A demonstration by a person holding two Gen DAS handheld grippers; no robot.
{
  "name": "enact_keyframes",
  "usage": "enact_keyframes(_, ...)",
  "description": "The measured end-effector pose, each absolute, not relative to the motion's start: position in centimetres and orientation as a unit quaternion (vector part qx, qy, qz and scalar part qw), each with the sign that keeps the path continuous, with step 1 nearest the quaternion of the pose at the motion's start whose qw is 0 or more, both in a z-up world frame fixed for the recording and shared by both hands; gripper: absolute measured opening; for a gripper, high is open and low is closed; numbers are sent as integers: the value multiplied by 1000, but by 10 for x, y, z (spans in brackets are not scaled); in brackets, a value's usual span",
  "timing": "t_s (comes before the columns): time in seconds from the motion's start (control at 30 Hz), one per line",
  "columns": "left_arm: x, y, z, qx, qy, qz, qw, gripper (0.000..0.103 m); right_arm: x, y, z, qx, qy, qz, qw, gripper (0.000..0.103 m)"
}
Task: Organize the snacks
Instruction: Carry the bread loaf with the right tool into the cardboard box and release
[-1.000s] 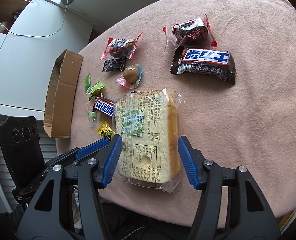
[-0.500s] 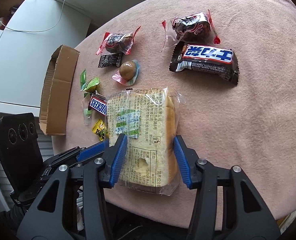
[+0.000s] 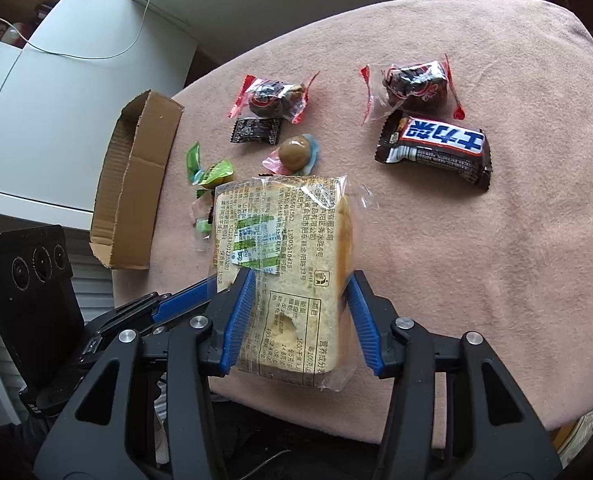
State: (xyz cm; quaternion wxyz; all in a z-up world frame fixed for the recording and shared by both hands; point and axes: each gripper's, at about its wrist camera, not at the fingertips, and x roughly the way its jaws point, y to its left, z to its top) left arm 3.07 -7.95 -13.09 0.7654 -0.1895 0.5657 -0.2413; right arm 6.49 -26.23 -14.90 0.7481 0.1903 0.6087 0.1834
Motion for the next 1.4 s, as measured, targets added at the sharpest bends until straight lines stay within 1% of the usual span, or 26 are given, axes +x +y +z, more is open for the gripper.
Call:
enact_keyframes(0.3, 31, -32, -104, -216, 530, -204, 794, 24, 84, -211, -118, 164, 591, 230, 755, 50)
enact_keyframes(0.7, 25, 54, -88, -268, 488, -125, 821, 24, 108, -113, -91, 107, 581, 307, 746, 50)
enact_keyframes(1.03, 10, 122, -85, -303, 459, -55, 833, 24, 116, -32, -84, 49, 576, 360, 732, 50)
enact_keyframes(1.4, 8, 166, -90, -304, 452, -11, 839, 24, 125, 26, -87, 16, 576, 378, 724, 50)
